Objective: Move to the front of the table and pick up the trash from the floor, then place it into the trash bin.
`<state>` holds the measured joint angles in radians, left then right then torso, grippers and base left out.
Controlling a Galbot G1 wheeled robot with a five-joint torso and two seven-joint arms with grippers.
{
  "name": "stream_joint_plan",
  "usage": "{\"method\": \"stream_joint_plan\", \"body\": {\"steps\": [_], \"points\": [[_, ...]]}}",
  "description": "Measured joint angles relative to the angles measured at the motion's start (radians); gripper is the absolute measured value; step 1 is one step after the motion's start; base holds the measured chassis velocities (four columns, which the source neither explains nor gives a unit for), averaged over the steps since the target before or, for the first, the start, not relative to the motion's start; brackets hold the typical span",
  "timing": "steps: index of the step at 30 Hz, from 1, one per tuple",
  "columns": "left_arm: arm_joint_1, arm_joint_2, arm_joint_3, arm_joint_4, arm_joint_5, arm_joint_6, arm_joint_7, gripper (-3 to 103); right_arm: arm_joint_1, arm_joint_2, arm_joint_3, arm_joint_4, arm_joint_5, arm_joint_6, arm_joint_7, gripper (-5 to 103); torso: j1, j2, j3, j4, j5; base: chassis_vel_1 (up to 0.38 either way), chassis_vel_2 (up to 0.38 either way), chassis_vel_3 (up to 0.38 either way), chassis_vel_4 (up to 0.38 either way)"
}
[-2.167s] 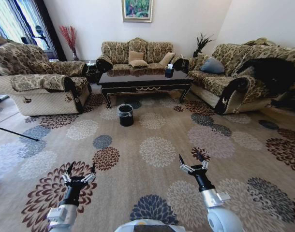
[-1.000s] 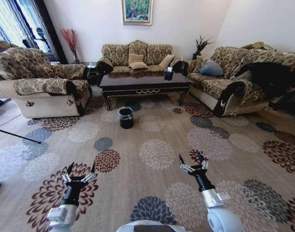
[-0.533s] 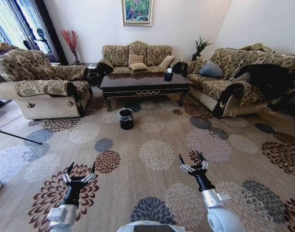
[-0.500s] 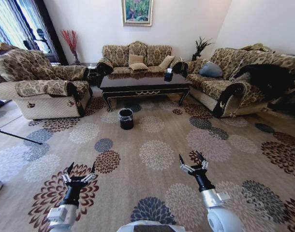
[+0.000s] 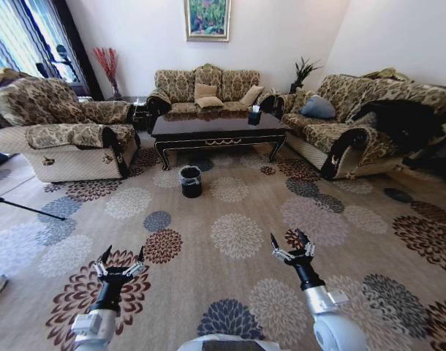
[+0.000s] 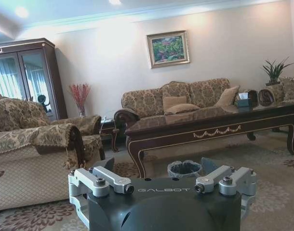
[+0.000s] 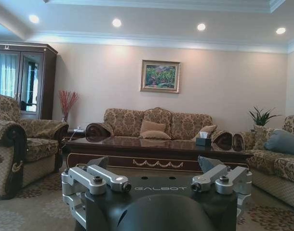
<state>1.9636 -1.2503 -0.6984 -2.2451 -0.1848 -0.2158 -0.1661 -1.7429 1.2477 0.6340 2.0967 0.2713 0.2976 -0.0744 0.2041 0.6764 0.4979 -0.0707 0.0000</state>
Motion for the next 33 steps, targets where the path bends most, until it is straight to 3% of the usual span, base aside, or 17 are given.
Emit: {"method": "stream_joint_plan", "body": {"steps": [33], "points": [[0.0, 0.0, 0.0, 0.0, 0.0, 0.0, 0.0, 100, 0.0, 0.0, 0.0, 0.0, 0.0, 0.0, 0.0, 100, 0.059, 0.14, 0.081, 0.0, 0.0, 0.0, 0.0, 0.0, 0.0]]}}
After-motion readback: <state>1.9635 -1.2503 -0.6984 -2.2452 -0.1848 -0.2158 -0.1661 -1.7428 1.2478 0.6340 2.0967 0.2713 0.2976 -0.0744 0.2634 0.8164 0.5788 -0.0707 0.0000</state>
